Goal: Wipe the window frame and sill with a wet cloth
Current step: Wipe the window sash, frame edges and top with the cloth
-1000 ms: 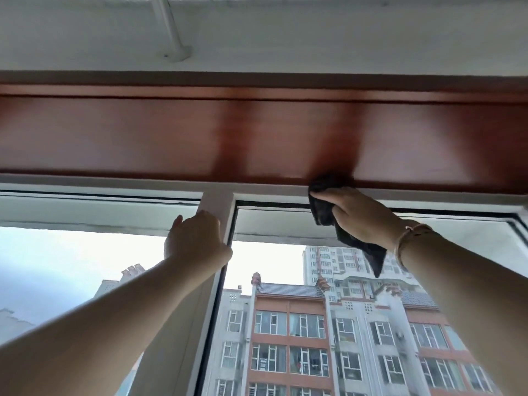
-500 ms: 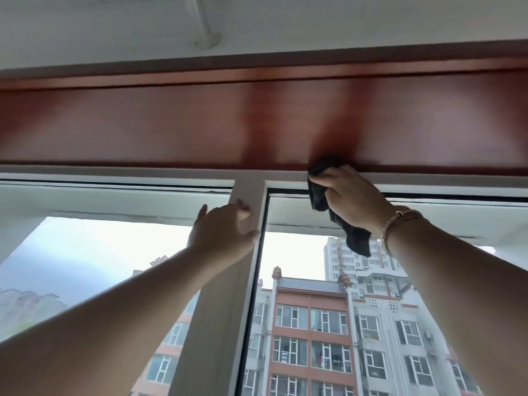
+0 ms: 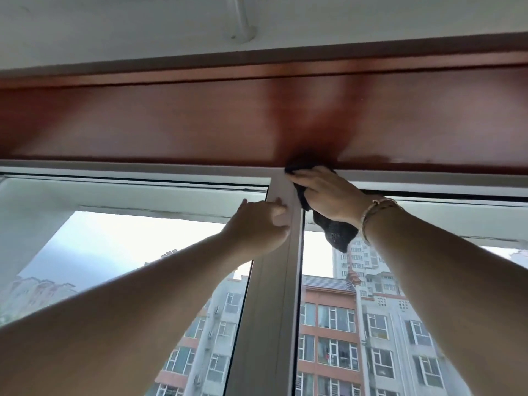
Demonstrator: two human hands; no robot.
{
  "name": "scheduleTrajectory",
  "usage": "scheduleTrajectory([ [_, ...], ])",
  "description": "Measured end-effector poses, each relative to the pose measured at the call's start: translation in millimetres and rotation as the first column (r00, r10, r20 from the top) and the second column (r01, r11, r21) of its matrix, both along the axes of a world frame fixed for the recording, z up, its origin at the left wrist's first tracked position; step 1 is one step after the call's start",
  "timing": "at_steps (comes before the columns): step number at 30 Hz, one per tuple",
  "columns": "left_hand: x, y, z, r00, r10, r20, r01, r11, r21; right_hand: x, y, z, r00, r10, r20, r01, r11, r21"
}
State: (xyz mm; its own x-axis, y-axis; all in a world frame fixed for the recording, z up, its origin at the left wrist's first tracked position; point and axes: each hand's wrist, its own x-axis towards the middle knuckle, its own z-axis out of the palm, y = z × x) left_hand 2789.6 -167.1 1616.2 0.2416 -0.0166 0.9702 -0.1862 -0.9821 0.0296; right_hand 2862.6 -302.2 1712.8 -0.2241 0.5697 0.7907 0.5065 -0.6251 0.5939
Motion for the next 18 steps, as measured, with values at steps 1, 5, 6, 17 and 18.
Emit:
scheduleTrajectory([
  [1, -3.5, 0.8, 4.6, 0.997, -0.080, -0.022, 0.079, 0.996, -0.047, -0.2, -0.8, 0.9, 1.000, -0.006, -0.011, 0.006, 1.000, -0.008],
  [5, -11.0, 3.4, 14.4, 0.980, -0.197, 0.041, 0.200, 0.972, -0.120, -1.2, 4.6, -5.2, 0.999, -0.037, 0.004, 0.037, 0.998, -0.052],
  [6, -10.9, 2.2, 11.8, 0.975, -0.210, 0.066, 0.217, 0.968, -0.125, -1.9, 6.8, -8.7, 1.000, -0.021, 0.006, 0.021, 0.998, -0.063],
  [17, -30.5, -5.8, -86.4, 0.968, -0.192, 0.159, 0.236, 0.914, -0.329, -16.2, -7.7, -137.0, 0.983, 0.007, -0.183, -0.048, 0.975, -0.218],
  [18, -34.2, -7.4, -103.1, 0.972, -0.175, 0.155, 0.218, 0.916, -0.338, -18.4, -8.0, -160.0, 0.980, -0.011, -0.196, -0.036, 0.971, -0.236],
])
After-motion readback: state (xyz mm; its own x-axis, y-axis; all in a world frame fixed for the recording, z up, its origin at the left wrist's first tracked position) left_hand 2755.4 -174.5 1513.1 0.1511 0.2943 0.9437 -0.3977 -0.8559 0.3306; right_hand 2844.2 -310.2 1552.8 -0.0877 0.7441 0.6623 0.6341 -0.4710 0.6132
